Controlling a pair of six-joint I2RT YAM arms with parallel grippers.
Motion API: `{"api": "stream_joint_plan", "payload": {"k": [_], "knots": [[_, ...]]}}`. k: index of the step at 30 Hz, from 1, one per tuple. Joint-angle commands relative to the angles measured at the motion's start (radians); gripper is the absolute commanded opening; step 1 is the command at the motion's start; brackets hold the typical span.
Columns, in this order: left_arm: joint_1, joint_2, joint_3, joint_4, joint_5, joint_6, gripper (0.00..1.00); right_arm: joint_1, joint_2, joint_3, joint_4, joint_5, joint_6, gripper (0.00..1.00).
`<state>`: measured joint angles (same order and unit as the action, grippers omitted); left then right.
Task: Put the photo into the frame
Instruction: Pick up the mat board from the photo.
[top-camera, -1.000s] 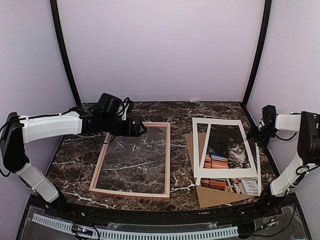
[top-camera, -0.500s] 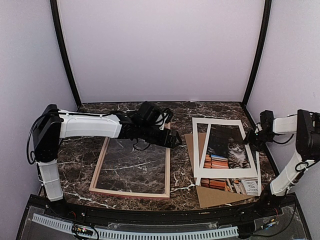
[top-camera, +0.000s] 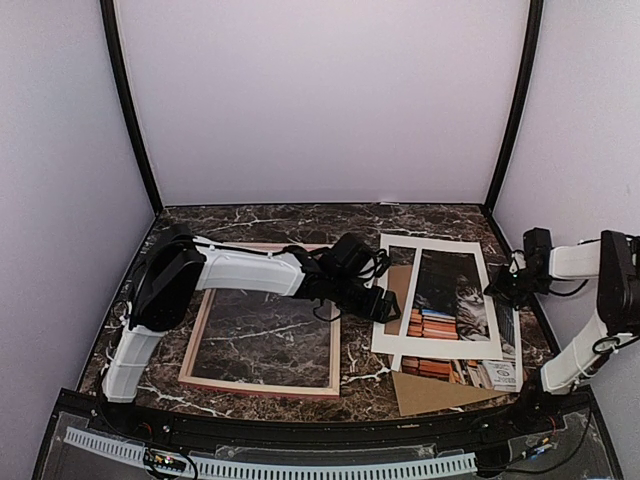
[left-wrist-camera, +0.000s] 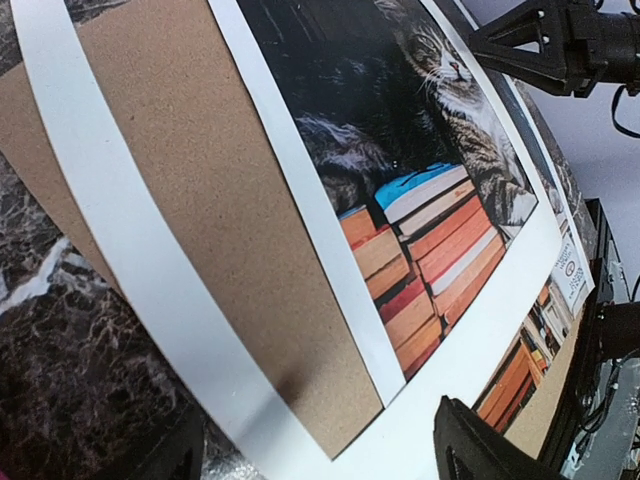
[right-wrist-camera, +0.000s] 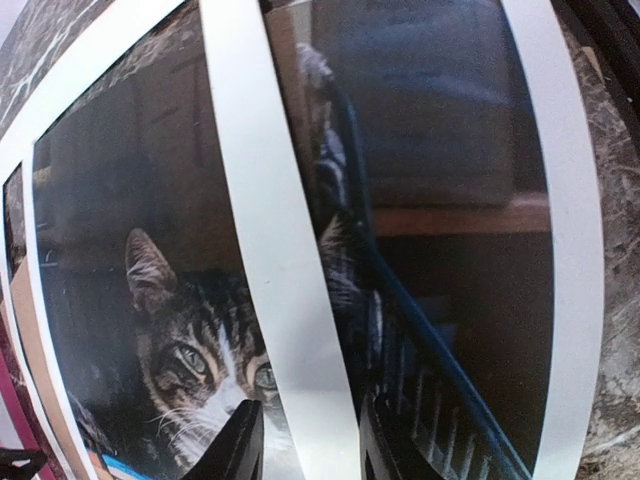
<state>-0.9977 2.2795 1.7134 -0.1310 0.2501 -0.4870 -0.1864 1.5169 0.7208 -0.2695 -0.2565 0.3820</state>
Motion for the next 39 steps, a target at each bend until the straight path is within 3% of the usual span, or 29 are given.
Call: {"api": "stream_joint_plan", "payload": {"k": [1, 13, 23, 39], "knots": [[-0.006, 0.04, 0.085, -0.043, 0.009, -0.022, 0.81, -0.001, -0.037, -0.023, 0.002, -0.075, 0.006, 0.32], [-0.005, 0.086, 0.093, -0.107, -0.047, -0.056, 0.77, 0.0, -0.029, -0.058, 0.05, -0.171, 0.019, 0.25], [-0.007, 0.074, 0.041, -0.099, -0.071, -0.085, 0.74, -0.003, -0.116, -0.028, -0.031, 0.04, 0.004, 0.39], [-0.005, 0.053, -0.013, -0.076, -0.092, -0.089, 0.73, -0.005, -0.026, -0.062, 0.023, -0.039, 0.001, 0.41]]}}
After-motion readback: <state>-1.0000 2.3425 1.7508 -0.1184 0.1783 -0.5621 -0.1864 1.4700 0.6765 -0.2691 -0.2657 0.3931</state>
